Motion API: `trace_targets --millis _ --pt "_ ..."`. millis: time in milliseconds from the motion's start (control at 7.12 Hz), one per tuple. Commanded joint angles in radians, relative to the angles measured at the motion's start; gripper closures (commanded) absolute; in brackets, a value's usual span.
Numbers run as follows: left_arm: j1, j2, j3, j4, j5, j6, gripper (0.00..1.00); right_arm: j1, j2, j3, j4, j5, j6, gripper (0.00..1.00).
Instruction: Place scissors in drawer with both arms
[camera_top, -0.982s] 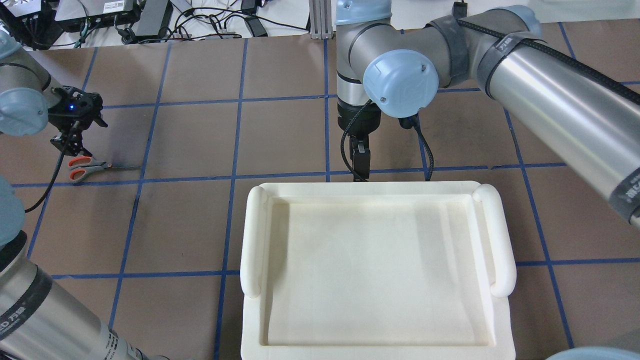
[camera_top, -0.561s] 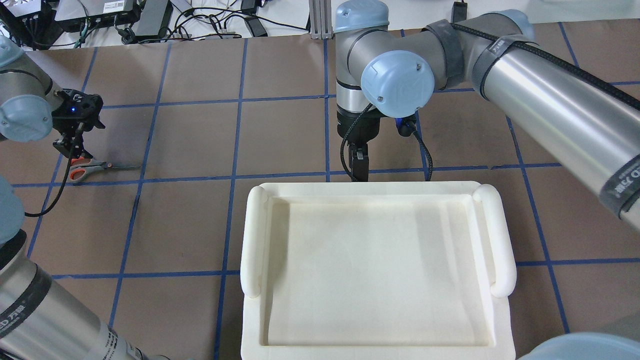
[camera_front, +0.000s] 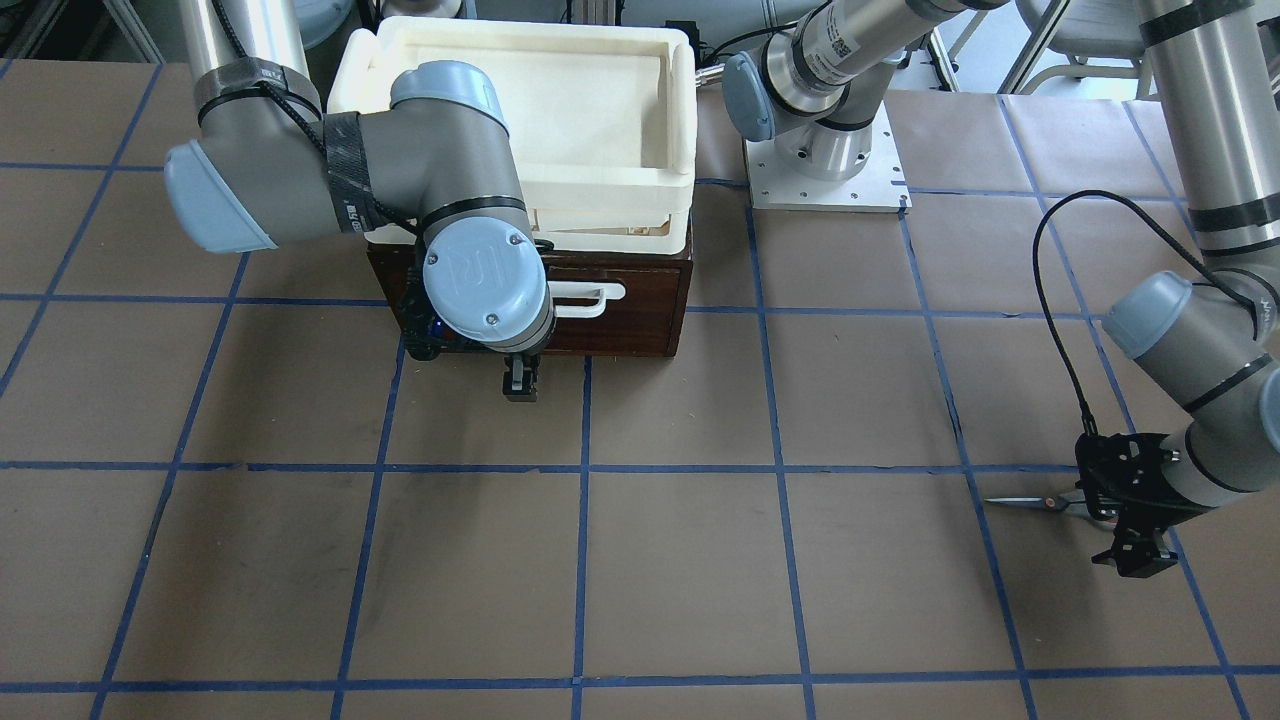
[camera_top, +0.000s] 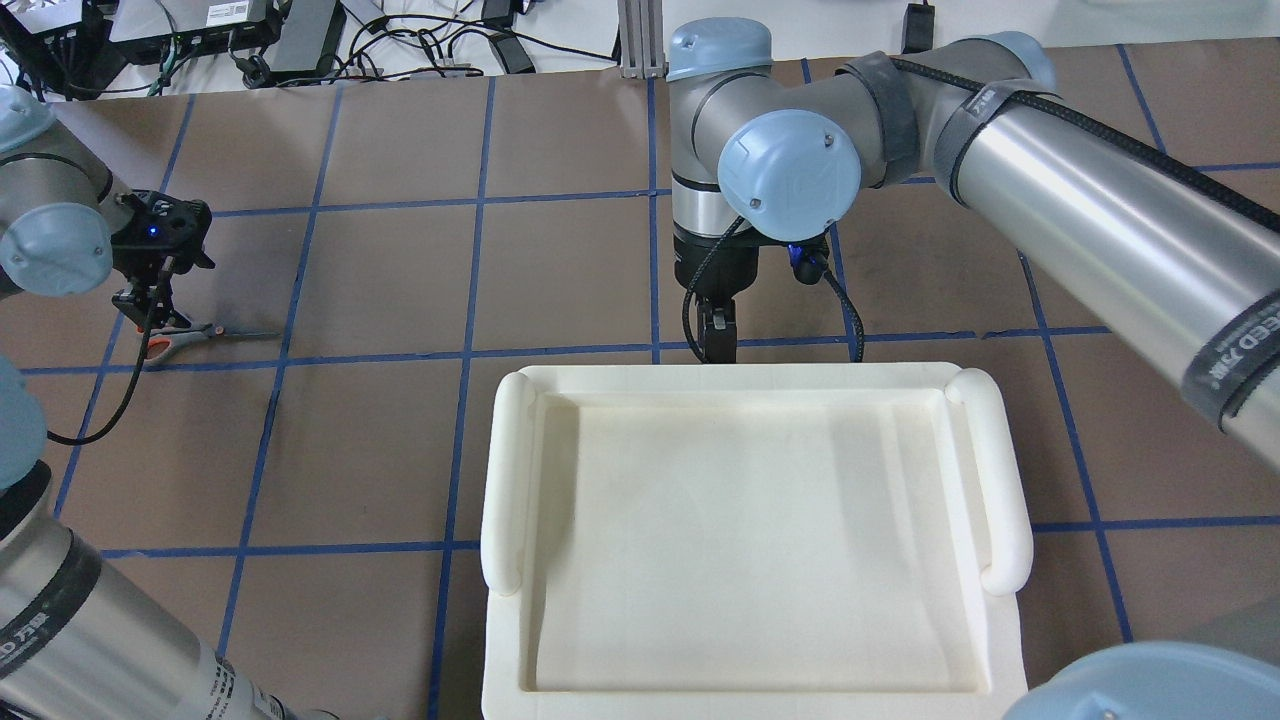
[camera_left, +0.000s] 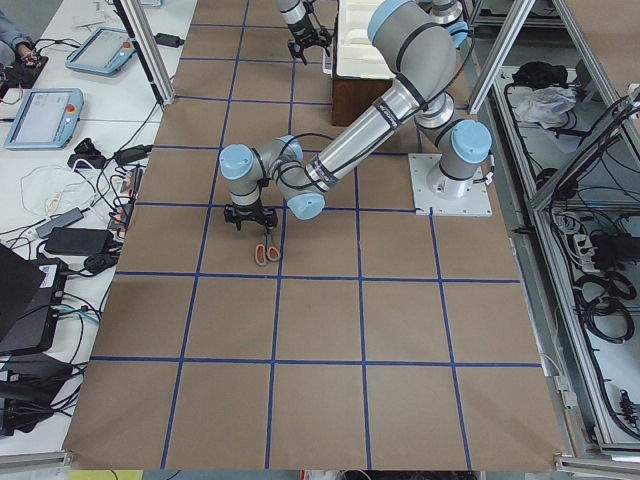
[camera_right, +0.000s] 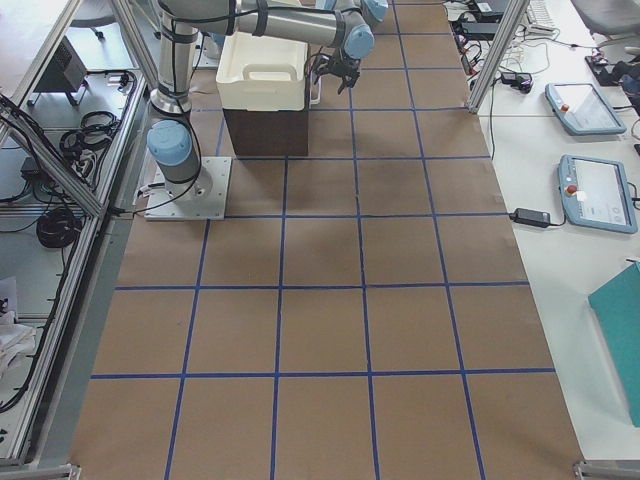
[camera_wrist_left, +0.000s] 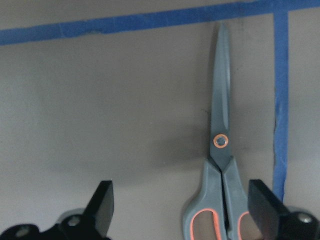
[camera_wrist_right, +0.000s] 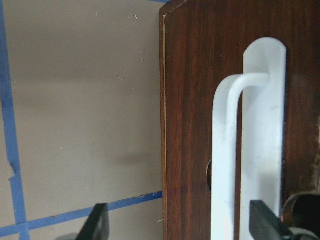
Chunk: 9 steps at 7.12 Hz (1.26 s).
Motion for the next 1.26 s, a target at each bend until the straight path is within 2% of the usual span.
trace_targets --millis 0,421,702,1123 --pt "0.001 -0.011 -0.010 0.005 -0.004 0.004 0.05 0.000 0.010 0.001 0.011 0.025 0.002 0.00" --pt "0.010 -0.006 -0.018 0.001 -0.001 0.057 0.06 0.000 0.013 0.001 0.016 0.027 0.001 0.00" --pt "0.013 -0.005 -0.061 0.042 -0.005 0.067 0.05 0.000 0.021 0.006 0.017 0.027 0.001 0.00" --pt "0.050 0.009 -0.090 0.039 -0.007 0.060 0.05 0.000 0.025 0.009 0.017 0.027 -0.008 0.00"
